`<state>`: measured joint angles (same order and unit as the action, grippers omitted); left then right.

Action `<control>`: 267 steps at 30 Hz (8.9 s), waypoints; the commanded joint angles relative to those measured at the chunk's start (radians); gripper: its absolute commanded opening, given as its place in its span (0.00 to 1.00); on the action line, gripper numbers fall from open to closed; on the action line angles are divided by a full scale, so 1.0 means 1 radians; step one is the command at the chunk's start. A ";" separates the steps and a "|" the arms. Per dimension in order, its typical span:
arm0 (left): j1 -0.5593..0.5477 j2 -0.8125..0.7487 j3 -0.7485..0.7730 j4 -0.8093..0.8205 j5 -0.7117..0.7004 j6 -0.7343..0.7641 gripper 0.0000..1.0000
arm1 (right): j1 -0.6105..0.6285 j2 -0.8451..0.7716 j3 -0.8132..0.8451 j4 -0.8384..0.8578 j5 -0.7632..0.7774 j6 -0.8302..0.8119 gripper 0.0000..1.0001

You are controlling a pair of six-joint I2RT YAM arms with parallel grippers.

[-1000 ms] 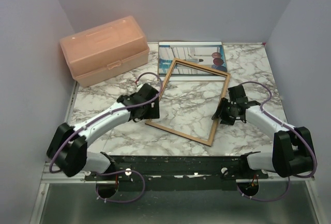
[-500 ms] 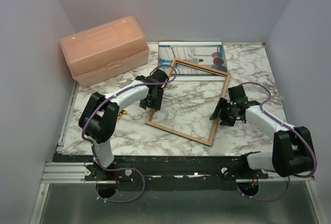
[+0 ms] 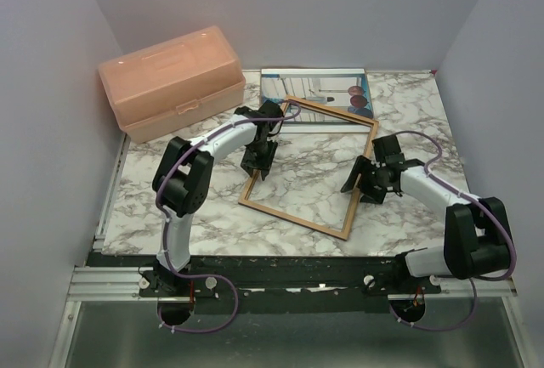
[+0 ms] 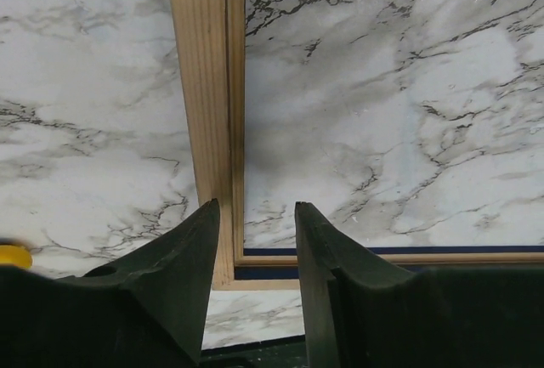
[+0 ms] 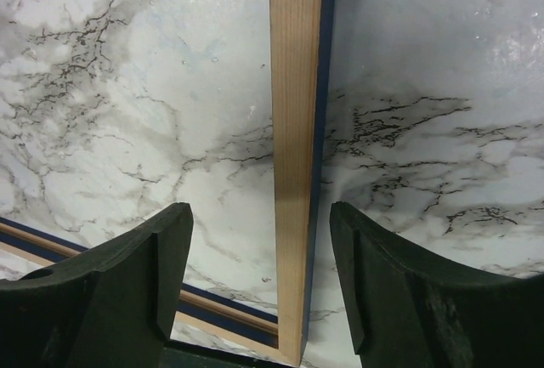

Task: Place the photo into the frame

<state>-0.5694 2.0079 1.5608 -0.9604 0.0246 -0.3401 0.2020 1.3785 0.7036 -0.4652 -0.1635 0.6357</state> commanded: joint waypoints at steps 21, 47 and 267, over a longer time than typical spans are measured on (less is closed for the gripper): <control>0.119 -0.135 -0.034 0.141 0.057 0.006 0.80 | 0.003 0.102 0.075 -0.001 0.108 -0.035 0.58; 0.056 0.105 0.113 0.019 0.291 -0.064 0.41 | 0.004 0.184 0.251 -0.107 0.195 -0.141 0.04; 0.187 0.354 0.639 0.149 0.277 -0.123 0.99 | -0.350 0.827 0.977 -0.004 -0.021 -0.036 0.85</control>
<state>-0.3882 2.3676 2.1803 -0.8215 0.2665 -0.4576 -0.1295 2.2017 1.7069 -0.5243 -0.2043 0.5888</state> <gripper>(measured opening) 0.984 0.847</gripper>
